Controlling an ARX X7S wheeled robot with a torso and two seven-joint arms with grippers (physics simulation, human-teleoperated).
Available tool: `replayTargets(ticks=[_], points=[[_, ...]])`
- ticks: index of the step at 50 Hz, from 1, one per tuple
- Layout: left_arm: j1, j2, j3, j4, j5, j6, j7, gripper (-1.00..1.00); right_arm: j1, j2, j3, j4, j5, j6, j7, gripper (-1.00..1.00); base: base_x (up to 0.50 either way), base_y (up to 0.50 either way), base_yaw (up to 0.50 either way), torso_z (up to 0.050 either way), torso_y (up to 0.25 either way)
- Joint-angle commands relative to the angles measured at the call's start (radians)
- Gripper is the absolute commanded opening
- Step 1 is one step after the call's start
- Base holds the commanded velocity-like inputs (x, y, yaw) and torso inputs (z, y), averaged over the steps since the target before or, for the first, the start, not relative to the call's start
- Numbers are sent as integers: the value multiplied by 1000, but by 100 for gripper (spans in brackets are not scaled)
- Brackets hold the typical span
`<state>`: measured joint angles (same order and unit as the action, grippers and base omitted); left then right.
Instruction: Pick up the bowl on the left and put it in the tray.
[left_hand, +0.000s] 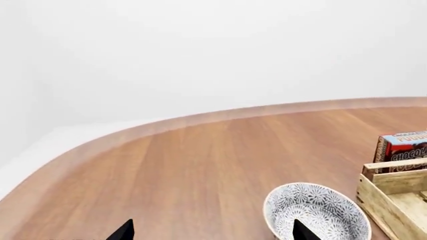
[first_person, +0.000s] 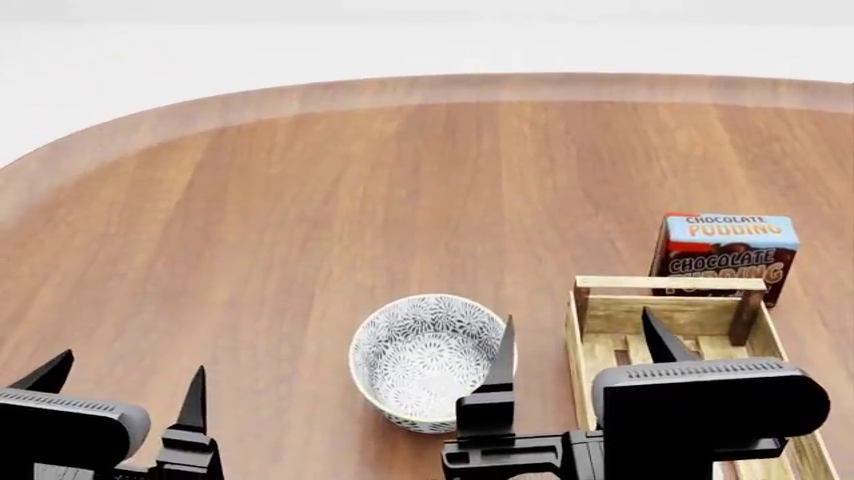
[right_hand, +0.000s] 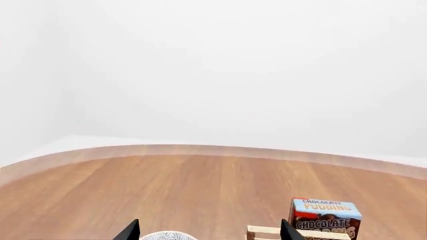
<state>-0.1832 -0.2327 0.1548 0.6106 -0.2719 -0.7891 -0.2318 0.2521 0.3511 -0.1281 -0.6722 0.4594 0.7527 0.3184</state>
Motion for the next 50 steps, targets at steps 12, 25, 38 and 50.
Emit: replayTargets(ticks=[12,25,38,50], points=[[12,21,-40,-44,-21,86,30,100,-25,-2,10,-1,-24,-34,-29,100,0,0,0,5,-231],[17,14,-38,-42,-25,98,25,100,-32,3,11,-1,-22,-46,-25,100,0,0,0,11,-250],[17,8,-35,-44,-31,102,20,100,-32,6,8,4,-20,-50,-22,100,0,0,0,11,-250],[19,-6,-5,-41,-1,108,1,100,-39,11,5,11,-19,-64,-23,100,0,0,0,11,-250]])
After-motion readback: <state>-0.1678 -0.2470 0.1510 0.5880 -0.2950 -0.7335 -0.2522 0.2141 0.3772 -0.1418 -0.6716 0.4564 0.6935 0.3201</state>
